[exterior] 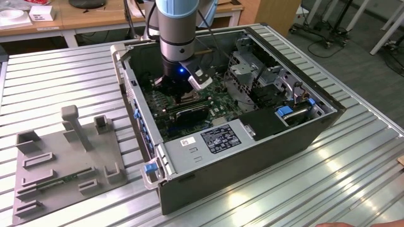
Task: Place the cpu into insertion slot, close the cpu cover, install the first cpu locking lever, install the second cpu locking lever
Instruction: 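Install the second cpu locking lever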
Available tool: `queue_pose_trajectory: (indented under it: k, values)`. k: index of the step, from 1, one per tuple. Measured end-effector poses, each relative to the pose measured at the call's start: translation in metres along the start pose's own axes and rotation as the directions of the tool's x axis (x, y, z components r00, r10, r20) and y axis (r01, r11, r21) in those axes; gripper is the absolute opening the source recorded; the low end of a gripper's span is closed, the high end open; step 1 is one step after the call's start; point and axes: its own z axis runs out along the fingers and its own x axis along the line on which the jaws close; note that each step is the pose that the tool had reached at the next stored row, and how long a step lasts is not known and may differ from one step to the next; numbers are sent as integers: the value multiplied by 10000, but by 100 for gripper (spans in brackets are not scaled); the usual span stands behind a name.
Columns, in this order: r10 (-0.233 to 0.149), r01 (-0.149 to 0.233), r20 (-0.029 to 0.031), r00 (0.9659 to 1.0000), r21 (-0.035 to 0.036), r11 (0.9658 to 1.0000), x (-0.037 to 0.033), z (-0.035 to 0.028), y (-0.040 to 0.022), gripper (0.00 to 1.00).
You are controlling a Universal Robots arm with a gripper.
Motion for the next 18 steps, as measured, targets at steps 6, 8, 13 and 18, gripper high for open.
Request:
queue_pose_trajectory:
  k: [6, 8, 13, 18]
  values:
    - [1, -1, 3, 10000, 7, 10000, 23, 18, -4, 11]
    - [0, 0, 3, 10000, 7, 10000, 27, 26, -5, 11]
    - [1, -1, 1, 10000, 10, 10000, 41, 47, -10, 11]
    - [2, -2, 2, 10000, -4, 10000, 50, 51, -10, 11]
